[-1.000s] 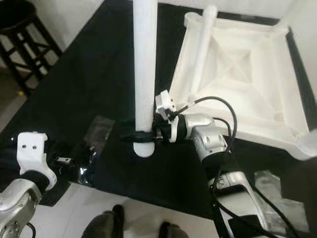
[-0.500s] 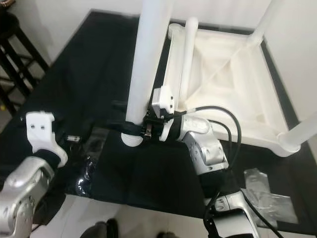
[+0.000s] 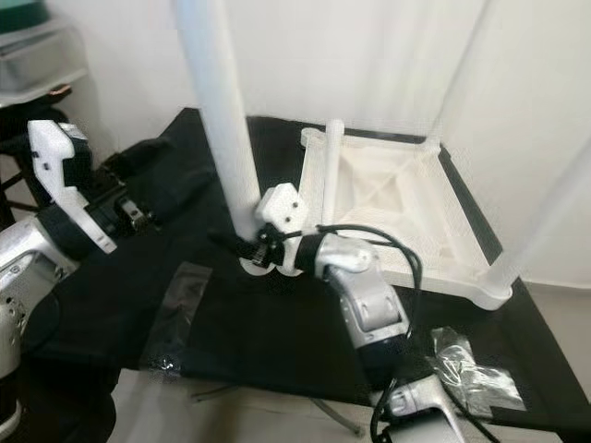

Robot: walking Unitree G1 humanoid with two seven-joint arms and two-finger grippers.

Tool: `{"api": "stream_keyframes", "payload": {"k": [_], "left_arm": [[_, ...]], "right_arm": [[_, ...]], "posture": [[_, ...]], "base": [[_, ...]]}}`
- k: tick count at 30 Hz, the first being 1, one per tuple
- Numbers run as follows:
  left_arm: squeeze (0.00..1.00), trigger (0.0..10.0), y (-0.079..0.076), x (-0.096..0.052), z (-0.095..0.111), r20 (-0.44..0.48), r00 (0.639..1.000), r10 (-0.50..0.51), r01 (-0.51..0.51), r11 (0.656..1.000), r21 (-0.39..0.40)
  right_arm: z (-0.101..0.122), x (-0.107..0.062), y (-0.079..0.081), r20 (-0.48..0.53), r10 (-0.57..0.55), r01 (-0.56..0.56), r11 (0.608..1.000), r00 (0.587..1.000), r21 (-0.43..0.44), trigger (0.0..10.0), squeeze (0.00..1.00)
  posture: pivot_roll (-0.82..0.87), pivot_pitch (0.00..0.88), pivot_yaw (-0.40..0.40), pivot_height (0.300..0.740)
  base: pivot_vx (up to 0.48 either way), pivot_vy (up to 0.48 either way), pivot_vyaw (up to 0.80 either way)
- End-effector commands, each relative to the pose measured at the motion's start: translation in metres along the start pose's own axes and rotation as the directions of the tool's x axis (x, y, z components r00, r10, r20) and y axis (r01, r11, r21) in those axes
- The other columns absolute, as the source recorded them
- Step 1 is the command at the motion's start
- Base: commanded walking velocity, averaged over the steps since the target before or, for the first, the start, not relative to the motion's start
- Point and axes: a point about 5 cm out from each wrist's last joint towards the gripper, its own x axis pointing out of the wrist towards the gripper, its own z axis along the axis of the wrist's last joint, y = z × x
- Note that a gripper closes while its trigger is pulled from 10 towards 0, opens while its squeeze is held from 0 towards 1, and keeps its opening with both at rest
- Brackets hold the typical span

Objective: Building children table

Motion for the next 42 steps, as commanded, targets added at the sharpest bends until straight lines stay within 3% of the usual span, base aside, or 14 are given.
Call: {"api": "stream_keyframes", "payload": {"k": [1, 2, 3, 4, 5, 6, 7, 8, 21, 22, 23, 24, 41, 42], "left_arm": [[0.00, 10.0, -0.015, 0.009, 0.000, 0.006, 0.989, -0.145, 0.145, 0.989, 0.007], [0.08, 10.0, -0.016, 0.009, -0.001, 0.003, 0.987, -0.160, 0.160, 0.987, 0.007], [0.08, 10.0, -0.016, 0.009, -0.001, 0.003, 0.987, -0.160, 0.160, 0.987, 0.007], [0.24, 10.0, -0.016, 0.011, -0.003, -0.001, 0.985, -0.172, 0.172, 0.985, 0.008], [0.24, 10.0, -0.016, 0.011, -0.003, -0.001, 0.985, -0.172, 0.172, 0.985, 0.008], [0.45, 10.0, -0.018, 0.013, -0.005, 0.004, 0.981, -0.194, 0.194, 0.981, -0.015], [0.45, 10.0, -0.018, 0.013, -0.005, 0.004, 0.981, -0.194, 0.194, 0.981, -0.015], [1.00, 10.0, -0.018, 0.013, -0.006, 0.005, 0.979, -0.202, 0.202, 0.979, -0.022], [1.00, 10.0, -0.015, 0.023, -0.006, 0.046, 0.983, -0.179, 0.182, 0.979, -0.091], [0.28, 10.0, -0.014, 0.024, -0.005, 0.059, 0.983, -0.173, 0.179, 0.978, -0.108], [0.28, 10.0, -0.014, 0.024, -0.005, 0.059, 0.983, -0.173, 0.179, 0.978, -0.108], [0.00, 0.0, -0.012, 0.024, -0.003, 0.081, 0.981, -0.174, 0.183, 0.975, -0.125], [0.00, 0.0, -0.005, 0.026, 0.006, 0.130, 0.974, -0.184, 0.201, 0.970, -0.139], [0.00, 0.0, -0.005, 0.026, 0.006, 0.125, 0.975, -0.183, 0.200, 0.971, -0.135]], "right_arm": [[-0.001, 0.006, 0.005, -0.015, 0.007, -0.007, 1.000, 1.000, 0.006, 10.0, 0.00], [-0.001, 0.006, 0.006, -0.013, 0.008, -0.008, 1.000, 1.000, 0.008, 10.0, 0.00], [-0.001, 0.006, 0.006, -0.013, 0.008, -0.008, 1.000, 1.000, 0.008, 10.0, 0.00], [-0.002, 0.007, 0.007, -0.014, 0.009, -0.009, 1.000, 1.000, 0.003, 10.0, 0.00], [-0.002, 0.007, 0.007, -0.014, 0.009, -0.009, 1.000, 1.000, 0.003, 10.0, 0.00], [-0.003, 0.009, 0.008, -0.019, 0.010, -0.010, 1.000, 1.000, -0.009, 10.0, 0.00], [-0.003, 0.009, 0.008, -0.019, 0.010, -0.010, 1.000, 1.000, -0.009, 10.0, 0.00], [-0.003, 0.010, 0.008, -0.021, 0.009, -0.009, 1.000, 1.000, -0.013, 10.0, 0.00], [-0.006, 0.017, 0.020, -0.036, 0.049, -0.050, 0.998, 0.998, -0.031, 10.0, 0.00], [-0.006, 0.017, 0.021, -0.037, 0.052, -0.053, 0.998, 0.998, -0.031, 10.0, 0.00], [-0.006, 0.017, 0.021, -0.037, 0.052, -0.053, 0.998, 0.998, -0.031, 10.0, 0.00], [-0.006, 0.018, 0.021, -0.038, 0.053, -0.055, 0.998, 0.998, -0.032, 10.0, 0.00], [-0.004, 0.016, 0.018, -0.002, 0.049, -0.049, 0.999, 0.999, 0.009, 10.0, 0.00], [-0.002, 0.016, 0.018, 0.009, 0.054, -0.054, 0.998, 0.999, 0.029, 10.0, 0.85]], "posture": [[0.03, 0.000, -0.027, 0.740], [0.03, 0.000, -0.026, 0.740], [0.03, 0.000, -0.026, 0.740], [0.03, 0.000, -0.027, 0.740], [0.03, 0.000, -0.027, 0.740], [0.02, 0.000, -0.024, 0.740], [0.02, 0.000, -0.024, 0.740], [0.02, 0.000, -0.024, 0.740], [0.02, 0.000, -0.015, 0.740], [0.02, 0.000, -0.014, 0.740], [0.02, 0.000, -0.014, 0.740], [0.02, 0.000, -0.011, 0.740], [0.02, 0.000, -0.010, 0.740], [0.02, 0.000, -0.010, 0.740]], "base": [[0.000, 0.000, 0.00], [0.000, 0.000, 0.00], [0.000, 0.000, 0.00], [0.000, 0.000, 0.00], [0.000, 0.000, 0.00], [0.000, 0.000, 0.00], [0.000, 0.000, 0.00], [0.000, 0.000, 0.00], [0.000, 0.000, 0.00], [0.000, 0.000, 0.00], [0.000, 0.000, 0.00], [0.000, 0.000, 0.00], [0.000, 0.000, 0.00], [0.000, 0.000, 0.00]]}}
